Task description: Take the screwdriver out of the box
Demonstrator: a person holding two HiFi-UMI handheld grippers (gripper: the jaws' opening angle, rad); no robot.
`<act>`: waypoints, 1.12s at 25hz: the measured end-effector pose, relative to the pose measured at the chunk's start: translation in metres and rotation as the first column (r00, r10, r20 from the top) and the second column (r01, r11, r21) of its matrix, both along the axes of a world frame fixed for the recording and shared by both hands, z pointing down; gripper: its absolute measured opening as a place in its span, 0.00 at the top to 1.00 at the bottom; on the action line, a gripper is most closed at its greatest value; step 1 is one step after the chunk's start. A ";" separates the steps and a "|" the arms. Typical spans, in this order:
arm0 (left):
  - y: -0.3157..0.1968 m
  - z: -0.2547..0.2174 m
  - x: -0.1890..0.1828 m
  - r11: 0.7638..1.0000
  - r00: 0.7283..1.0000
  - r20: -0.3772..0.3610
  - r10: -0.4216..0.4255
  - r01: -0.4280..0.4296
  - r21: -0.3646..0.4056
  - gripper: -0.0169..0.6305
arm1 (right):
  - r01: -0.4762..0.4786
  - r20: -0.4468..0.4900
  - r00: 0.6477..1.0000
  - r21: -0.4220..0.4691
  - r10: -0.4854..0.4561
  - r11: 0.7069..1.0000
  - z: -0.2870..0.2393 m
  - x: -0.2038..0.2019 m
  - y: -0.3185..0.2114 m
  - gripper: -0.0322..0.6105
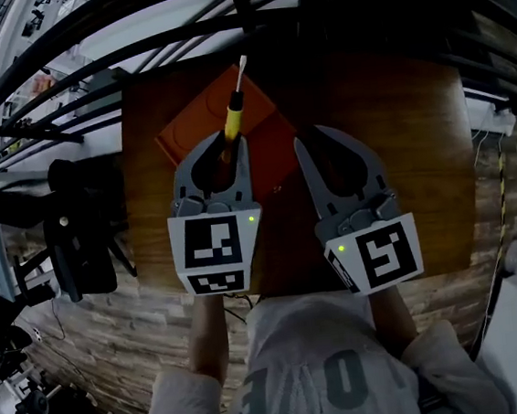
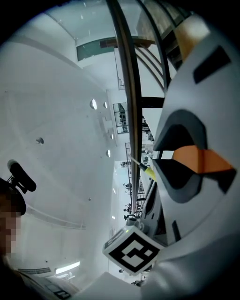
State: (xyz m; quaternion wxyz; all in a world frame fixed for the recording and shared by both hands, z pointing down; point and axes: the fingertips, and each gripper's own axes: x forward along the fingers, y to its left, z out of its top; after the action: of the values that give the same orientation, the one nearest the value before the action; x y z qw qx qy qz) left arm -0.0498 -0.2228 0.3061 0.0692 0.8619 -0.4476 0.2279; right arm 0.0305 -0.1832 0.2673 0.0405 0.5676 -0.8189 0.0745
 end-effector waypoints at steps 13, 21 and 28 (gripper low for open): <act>0.049 -0.074 -0.041 0.864 0.911 -0.368 -0.185 0.329 0.381 0.85 | 0.002 0.017 1.000 0.099 -0.003 0.995 -0.028 -0.024 0.012 0.86; 0.049 -0.083 -0.046 0.841 0.903 -0.387 -0.185 0.349 0.413 0.85 | 0.028 0.012 1.000 0.066 -0.029 0.997 -0.022 -0.037 0.018 0.86; 0.049 -0.083 -0.054 0.827 0.909 -0.366 -0.201 0.358 0.433 0.85 | 0.020 0.013 1.000 0.059 -0.021 0.998 -0.021 -0.036 0.019 0.86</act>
State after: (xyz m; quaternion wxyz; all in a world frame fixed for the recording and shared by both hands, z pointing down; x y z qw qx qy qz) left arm -0.1040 -0.1743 0.2229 -0.0507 0.7995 -0.5971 -0.0417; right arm -0.0057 -0.1646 0.2466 0.0189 0.5595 -0.8269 0.0535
